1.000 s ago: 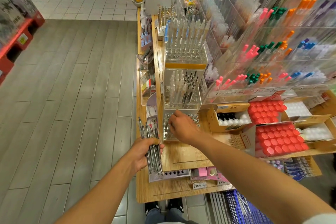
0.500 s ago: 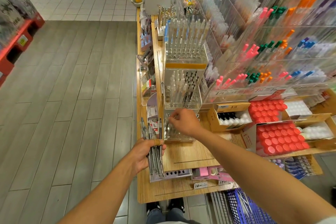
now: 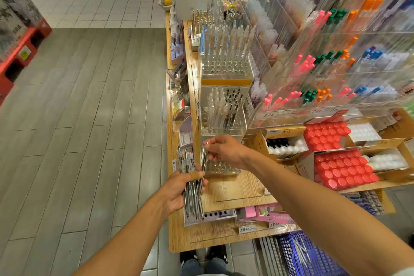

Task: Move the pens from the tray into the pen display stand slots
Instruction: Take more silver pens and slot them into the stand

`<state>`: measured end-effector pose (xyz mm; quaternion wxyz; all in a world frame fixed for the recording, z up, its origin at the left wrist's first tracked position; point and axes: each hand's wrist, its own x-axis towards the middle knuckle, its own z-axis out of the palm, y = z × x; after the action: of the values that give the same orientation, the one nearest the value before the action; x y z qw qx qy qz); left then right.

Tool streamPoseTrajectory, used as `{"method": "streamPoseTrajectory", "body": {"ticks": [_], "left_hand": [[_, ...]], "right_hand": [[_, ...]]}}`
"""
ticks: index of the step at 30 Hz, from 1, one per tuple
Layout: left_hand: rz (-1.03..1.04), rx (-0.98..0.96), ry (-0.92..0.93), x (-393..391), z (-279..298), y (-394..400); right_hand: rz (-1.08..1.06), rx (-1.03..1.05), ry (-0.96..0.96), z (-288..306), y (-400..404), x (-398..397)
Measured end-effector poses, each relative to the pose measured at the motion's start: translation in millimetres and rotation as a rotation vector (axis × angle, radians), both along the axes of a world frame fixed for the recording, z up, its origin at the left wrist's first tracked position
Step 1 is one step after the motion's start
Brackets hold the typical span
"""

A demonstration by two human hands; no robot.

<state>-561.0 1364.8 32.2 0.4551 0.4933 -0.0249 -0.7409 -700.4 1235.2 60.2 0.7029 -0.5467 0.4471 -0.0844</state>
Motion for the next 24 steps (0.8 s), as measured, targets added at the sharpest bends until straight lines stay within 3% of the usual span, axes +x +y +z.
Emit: {"method": "streamPoseTrajectory", "body": {"ticks": [8,13,24], "left_hand": [[0.127,0.127,-0.072,12.8,-5.1,-4.9],[0.105,0.149,-0.111,15.3,-12.4,-3.2],[0.099,0.164,-0.16,13.8,-11.6,-5.1]], "right_hand": [[-0.126,-0.502,0.006,15.6,-12.4,-0.3],[0.177,-0.907,0.22,-4.8,-11.0,-2.8],[0.357,-1.004,0.371,-35.3,-7.3,-3.9]]}}
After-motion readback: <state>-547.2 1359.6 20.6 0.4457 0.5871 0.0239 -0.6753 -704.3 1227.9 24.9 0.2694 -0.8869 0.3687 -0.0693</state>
